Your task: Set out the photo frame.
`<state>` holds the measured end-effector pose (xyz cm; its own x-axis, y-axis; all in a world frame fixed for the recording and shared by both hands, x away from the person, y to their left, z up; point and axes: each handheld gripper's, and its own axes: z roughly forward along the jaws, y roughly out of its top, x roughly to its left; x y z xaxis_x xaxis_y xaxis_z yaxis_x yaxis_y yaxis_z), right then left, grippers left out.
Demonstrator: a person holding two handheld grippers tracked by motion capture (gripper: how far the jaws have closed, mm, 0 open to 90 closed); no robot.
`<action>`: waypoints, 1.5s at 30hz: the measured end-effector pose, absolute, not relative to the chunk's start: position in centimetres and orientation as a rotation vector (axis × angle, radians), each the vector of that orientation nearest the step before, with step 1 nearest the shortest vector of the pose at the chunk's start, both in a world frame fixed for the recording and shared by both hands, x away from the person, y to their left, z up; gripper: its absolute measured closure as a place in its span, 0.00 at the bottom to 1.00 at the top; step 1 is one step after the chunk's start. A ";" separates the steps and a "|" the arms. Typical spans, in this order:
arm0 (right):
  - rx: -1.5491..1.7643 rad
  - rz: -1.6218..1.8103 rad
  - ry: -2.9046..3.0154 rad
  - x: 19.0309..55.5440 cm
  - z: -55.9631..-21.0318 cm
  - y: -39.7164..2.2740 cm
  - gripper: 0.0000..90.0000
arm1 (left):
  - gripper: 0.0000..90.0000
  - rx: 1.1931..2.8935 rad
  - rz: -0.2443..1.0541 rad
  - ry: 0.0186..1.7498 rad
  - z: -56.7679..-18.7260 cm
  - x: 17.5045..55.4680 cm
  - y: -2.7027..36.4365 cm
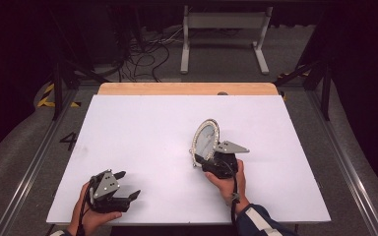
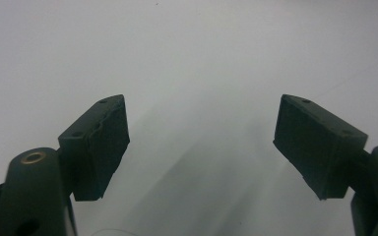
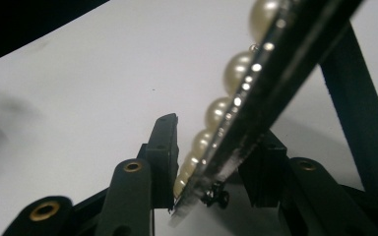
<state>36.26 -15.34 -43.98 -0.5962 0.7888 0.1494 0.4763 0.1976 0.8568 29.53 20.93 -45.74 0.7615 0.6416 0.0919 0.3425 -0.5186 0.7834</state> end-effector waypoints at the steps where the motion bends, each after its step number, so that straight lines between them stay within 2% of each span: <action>1: 1.192 1.356 2.155 36.3 -44.0 -15.3 0.70 | 0.24 2.156 0.478 0.733 -45.7 29.5 20.9; 13: 1.158 1.366 2.171 35.8 -44.2 -15.9 0.69 | 0.24 2.178 0.448 0.697 -46.0 30.5 20.0; 21: 1.143 1.337 2.187 35.5 -44.3 -15.9 0.73 | 0.24 2.169 0.456 0.697 -45.8 30.6 19.8; 23: 1.152 1.320 2.172 35.4 -44.3 -15.8 0.69 | 0.24 2.172 0.454 0.693 -45.8 30.5 19.7; 32: 1.154 1.322 2.132 35.5 -44.3 -15.7 0.65 | 0.24 2.173 0.452 0.691 -45.9 30.5 19.7; 38: 1.145 1.341 2.118 35.6 -44.5 -15.3 0.71 | 0.24 2.178 0.449 0.686 -46.0 30.8 19.4; 45: 1.157 1.345 2.134 35.4 -44.4 -15.6 0.73 | 0.24 2.178 0.461 0.677 -45.8 30.7 19.2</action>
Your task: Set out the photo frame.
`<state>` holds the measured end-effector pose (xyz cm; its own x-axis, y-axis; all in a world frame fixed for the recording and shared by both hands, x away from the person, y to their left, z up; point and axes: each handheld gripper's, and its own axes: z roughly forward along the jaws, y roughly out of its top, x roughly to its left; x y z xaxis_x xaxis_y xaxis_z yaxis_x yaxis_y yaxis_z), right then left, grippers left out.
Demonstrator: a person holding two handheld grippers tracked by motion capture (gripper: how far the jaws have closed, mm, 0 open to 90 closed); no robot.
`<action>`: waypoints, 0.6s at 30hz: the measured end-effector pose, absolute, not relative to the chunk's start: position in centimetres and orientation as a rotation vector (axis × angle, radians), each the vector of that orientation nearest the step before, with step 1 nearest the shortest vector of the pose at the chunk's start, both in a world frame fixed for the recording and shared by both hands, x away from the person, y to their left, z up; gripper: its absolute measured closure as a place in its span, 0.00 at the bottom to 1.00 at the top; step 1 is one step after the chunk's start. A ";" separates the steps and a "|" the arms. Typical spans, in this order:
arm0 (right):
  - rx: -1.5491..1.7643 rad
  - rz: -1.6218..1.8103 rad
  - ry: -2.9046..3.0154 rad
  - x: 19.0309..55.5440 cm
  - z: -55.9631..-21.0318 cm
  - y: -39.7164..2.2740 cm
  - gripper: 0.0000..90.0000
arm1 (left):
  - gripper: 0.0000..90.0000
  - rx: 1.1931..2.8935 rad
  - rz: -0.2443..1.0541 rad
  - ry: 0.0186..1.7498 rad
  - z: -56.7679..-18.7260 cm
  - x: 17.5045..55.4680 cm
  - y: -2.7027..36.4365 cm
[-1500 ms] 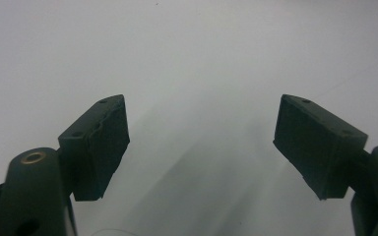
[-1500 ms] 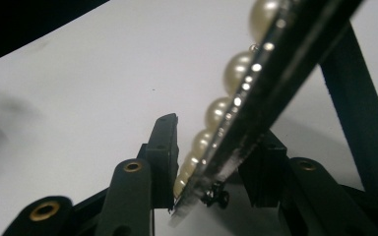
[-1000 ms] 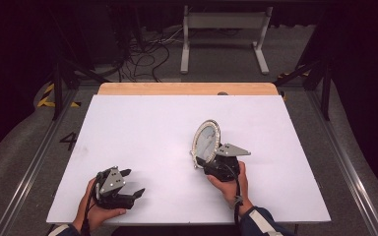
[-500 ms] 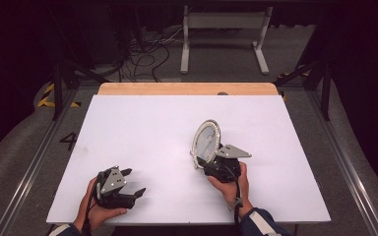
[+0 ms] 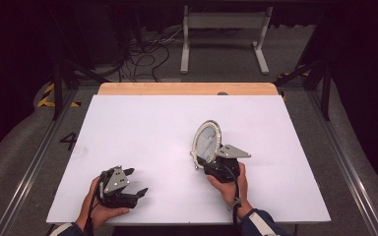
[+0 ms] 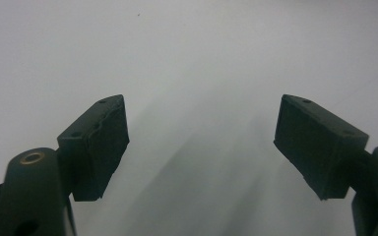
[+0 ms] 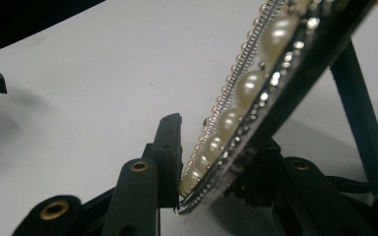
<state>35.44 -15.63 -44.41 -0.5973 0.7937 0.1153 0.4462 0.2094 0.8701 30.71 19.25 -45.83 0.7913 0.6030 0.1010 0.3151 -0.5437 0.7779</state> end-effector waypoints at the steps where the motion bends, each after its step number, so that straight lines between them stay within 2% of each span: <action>1: 1.158 1.346 2.139 35.4 -44.4 -15.7 0.74 | 0.24 2.172 0.461 0.679 -45.8 30.7 19.3; 18: 1.147 1.358 2.181 34.6 -44.3 -17.0 0.79 | 0.24 2.194 0.438 0.627 -45.8 31.8 17.9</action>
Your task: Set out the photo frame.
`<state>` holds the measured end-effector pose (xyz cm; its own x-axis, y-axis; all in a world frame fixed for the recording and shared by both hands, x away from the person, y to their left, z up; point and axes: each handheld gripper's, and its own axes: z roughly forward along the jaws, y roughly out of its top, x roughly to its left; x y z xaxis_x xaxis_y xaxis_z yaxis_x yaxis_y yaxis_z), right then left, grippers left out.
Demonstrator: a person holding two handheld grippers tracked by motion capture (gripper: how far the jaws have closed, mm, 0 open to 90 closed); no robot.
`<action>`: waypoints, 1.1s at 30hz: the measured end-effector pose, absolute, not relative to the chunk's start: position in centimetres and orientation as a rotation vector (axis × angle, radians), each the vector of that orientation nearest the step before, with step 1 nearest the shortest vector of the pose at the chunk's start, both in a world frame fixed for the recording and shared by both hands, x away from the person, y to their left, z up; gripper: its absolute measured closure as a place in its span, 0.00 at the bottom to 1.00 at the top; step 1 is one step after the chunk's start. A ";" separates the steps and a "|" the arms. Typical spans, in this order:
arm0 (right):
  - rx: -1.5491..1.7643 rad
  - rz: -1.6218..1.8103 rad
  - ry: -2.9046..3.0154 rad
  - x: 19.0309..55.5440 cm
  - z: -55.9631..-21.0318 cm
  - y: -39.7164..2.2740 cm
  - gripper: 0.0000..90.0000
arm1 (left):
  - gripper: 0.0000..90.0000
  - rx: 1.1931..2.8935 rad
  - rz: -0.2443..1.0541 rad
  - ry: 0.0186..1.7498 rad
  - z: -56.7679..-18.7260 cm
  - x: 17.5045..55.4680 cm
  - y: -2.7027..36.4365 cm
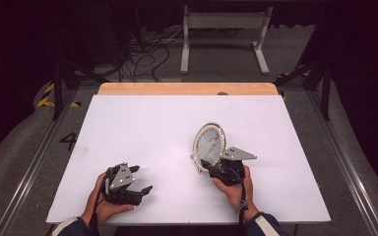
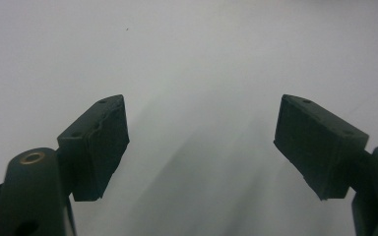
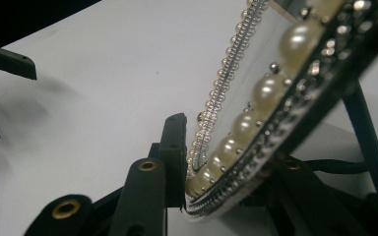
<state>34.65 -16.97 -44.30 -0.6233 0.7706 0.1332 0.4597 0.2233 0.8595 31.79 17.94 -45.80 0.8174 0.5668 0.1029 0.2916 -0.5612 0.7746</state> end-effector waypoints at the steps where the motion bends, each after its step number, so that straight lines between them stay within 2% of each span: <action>1: 1.147 1.359 2.182 34.6 -44.3 -17.0 0.79 | 0.24 2.194 0.437 0.626 -45.8 31.8 17.9; 9: 1.138 1.360 2.178 34.0 -44.2 -17.4 0.80 | 0.24 2.202 0.422 0.598 -45.8 32.4 17.1; 17: 1.148 1.374 2.138 33.7 -44.1 -17.6 0.75 | 0.24 2.211 0.418 0.581 -45.8 32.6 16.8; 31: 1.192 1.411 2.138 34.6 -44.7 -17.0 0.81 | 0.24 2.226 0.407 0.580 -45.9 32.6 16.5; 33: 1.194 1.393 2.148 34.6 -44.6 -17.0 0.84 | 0.24 2.216 0.390 0.585 -45.9 32.9 16.3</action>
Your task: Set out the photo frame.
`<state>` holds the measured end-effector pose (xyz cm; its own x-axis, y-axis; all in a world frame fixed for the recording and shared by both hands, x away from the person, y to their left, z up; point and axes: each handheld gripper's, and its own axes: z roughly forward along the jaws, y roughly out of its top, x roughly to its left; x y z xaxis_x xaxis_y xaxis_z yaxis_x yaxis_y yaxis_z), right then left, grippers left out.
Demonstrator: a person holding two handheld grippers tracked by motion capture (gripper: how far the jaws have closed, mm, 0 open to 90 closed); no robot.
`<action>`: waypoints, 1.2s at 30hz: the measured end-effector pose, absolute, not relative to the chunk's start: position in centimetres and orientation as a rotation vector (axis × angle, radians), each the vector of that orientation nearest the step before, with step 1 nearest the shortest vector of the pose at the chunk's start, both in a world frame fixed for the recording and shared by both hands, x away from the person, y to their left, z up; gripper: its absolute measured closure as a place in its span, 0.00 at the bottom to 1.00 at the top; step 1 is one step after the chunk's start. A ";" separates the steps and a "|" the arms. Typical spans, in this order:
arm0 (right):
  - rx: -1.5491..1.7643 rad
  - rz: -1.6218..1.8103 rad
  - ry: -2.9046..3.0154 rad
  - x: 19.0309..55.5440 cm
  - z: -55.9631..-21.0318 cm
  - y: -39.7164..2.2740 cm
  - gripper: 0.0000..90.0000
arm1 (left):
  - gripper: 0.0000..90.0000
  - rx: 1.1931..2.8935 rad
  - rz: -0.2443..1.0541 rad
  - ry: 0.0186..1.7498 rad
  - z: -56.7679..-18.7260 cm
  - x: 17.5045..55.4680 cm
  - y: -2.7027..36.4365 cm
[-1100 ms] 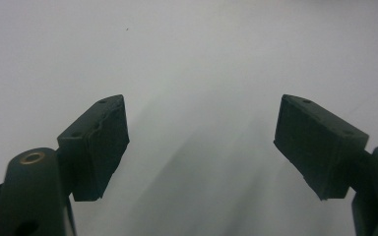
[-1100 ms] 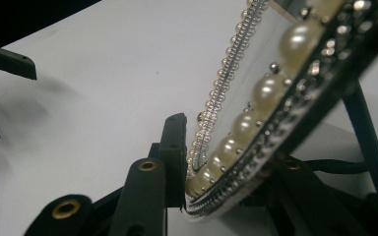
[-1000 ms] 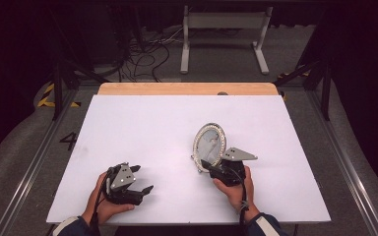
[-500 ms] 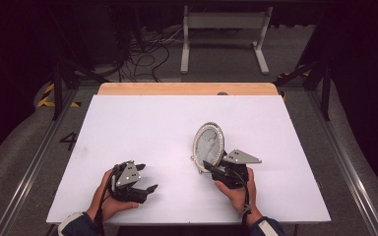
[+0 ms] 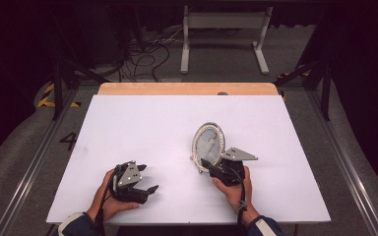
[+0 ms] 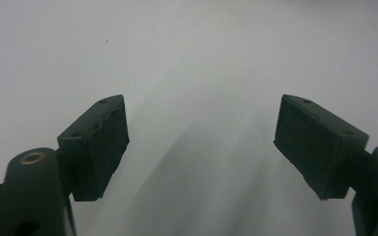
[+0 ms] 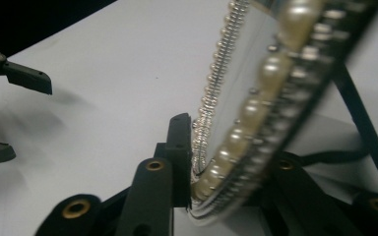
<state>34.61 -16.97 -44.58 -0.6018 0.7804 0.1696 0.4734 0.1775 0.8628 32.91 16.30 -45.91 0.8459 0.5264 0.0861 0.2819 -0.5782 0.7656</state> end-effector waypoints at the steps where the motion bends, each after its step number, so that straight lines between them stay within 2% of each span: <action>1: 1.187 1.392 2.158 34.7 -44.6 -17.0 0.85 | 0.24 2.217 0.366 0.579 -45.8 33.5 15.9; 4: 1.177 1.415 2.196 35.1 -44.5 -17.4 0.85 | 0.21 2.216 0.309 0.544 -45.2 35.2 14.9; 7: 1.176 1.420 2.224 35.4 -44.4 -17.5 0.86 | 0.21 2.177 0.342 0.531 -44.7 36.8 13.6; 22: 1.082 1.421 2.394 37.4 -43.7 -17.8 0.87 | 0.22 2.090 0.230 0.511 -43.8 42.2 9.4; 26: 1.086 1.395 2.376 37.0 -43.5 -17.9 0.74 | 0.22 2.092 0.205 0.511 -43.7 42.9 8.6; 32: 1.052 1.343 2.351 35.6 -42.9 -18.2 0.68 | 0.23 2.089 0.232 0.517 -43.4 43.3 7.6; 36: 1.078 1.331 2.277 34.3 -42.6 -18.8 0.70 | 0.25 2.055 0.229 0.512 -43.0 43.3 7.2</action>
